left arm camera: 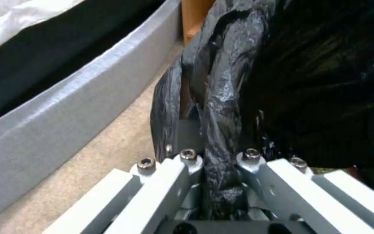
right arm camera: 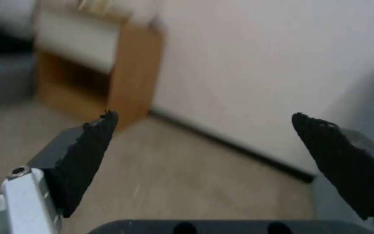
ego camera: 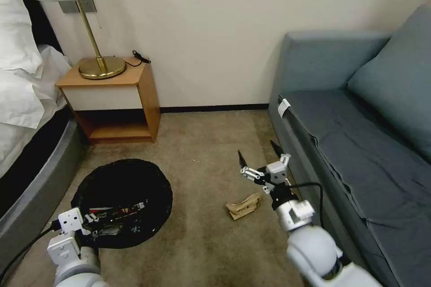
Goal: Pick up the trash bin, then pick up the garbage on the floor and place it into the trash bin.
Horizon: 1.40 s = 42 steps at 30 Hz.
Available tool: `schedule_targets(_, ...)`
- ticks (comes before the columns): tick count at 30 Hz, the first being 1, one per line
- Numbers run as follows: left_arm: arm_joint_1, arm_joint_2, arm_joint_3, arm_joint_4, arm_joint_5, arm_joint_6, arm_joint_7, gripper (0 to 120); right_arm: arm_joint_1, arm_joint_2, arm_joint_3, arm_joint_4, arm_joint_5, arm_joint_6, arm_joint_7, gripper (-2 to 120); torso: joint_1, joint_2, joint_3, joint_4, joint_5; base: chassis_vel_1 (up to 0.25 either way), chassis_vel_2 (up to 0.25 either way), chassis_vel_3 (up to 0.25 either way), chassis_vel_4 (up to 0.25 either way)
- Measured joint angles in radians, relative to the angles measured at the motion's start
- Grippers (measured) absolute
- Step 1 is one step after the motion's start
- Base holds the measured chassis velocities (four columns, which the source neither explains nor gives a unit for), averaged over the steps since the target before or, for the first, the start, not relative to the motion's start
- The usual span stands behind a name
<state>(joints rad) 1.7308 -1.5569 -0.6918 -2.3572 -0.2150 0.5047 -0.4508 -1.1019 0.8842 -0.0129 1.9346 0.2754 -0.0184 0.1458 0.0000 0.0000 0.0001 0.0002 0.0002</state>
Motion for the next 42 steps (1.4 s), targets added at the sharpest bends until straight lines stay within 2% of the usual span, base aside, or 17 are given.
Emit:
schedule_targets(1,0.000,0.000,0.000,0.000,0.000,0.000,0.000,3,0.000,0.000,0.000,0.000,0.000,0.000,0.000,100,0.000,0.000,0.000,0.0000,0.0000,0.000,0.000,0.000,0.000)
schedule_targets(4,-0.007,0.000,0.010,0.005,-0.005,0.000,-0.001,3,0.153,-0.090,-0.109,-0.108,0.056,-0.072,-0.154,100,0.000,0.000,0.000,0.0001,0.0001,0.000,0.000,0.000,0.000)
schedule_targets(5,-0.007,0.000,0.010,0.005,-0.005,0.000,-0.001,3,0.153,-0.090,-0.109,-0.108,0.056,-0.072,-0.154,100,0.000,0.000,0.000,0.0001,0.0001,0.000,0.000,0.000,0.000)
schedule_targets(8,-0.009,0.002,0.015,0.011,-0.009,-0.001,-0.001,3,0.237,-0.133,-0.155,-0.157,0.102,-0.151,-0.311,100,0.000,0.000,0.000,-0.0003,0.0001,0.000,0.000,0.000,0.000)
schedule_targets(9,-0.009,0.002,0.015,0.011,-0.009,-0.001,-0.001,3,0.237,-0.133,-0.155,-0.157,0.102,-0.151,-0.311,100,0.000,0.000,0.000,-0.0003,0.0001,0.000,0.000,0.000,0.000)
schedule_targets(11,-0.012,0.006,0.016,0.014,-0.013,-0.001,-0.001,3,0.307,-0.155,-0.195,-0.197,0.122,-0.203,-0.407,100,0.000,0.000,0.000,-0.0003,0.0000,0.000,0.000,0.000,0.000)
schedule_targets(20,-0.007,0.006,0.004,0.007,-0.012,0.000,-0.001,3,0.484,-0.161,-0.364,-0.336,0.106,-0.245,-0.508,100,0.000,0.000,0.000,-0.0002,-0.0001,0.000,0.000,0.000,0.000)
schedule_targets(22,-0.004,0.005,-0.002,0.003,-0.012,0.001,0.000,3,0.534,-0.151,-0.416,-0.396,0.068,-0.208,-0.582,100,0.000,0.000,0.000,-0.0002,-0.0002,0.000,0.000,0.000,0.000)
schedule_targets(28,0.001,0.002,-0.005,0.002,-0.012,0.000,0.000,3,0.636,-0.103,-0.545,-0.533,0.008,-0.117,-0.689,100,0.000,0.000,0.000,-0.0001,-0.0003,0.000,0.000,0.000,0.000)
schedule_targets(30,0.001,0.000,-0.005,0.003,-0.012,-0.002,0.001,3,0.679,-0.064,-0.599,-0.610,-0.036,-0.064,-0.739,100,0.000,0.000,0.000,0.0001,-0.0001,0.000,0.000,0.000,0.000)
schedule_targets(38,0.000,-0.004,-0.001,0.012,-0.006,-0.007,0.001,3,0.780,0.004,-0.702,-0.799,-0.139,0.035,-0.800,100,0.000,0.000,0.000,-0.0001,-0.0001,0.000,0.000,0.000,0.000)
schedule_targets(42,-0.002,-0.008,0.004,0.025,0.003,-0.012,0.001,3,0.851,0.055,-0.770,-0.967,-0.188,0.110,-0.828,100,0.000,0.000,0.000,-0.0002,-0.0003,0.000,0.000,0.000,0.000)
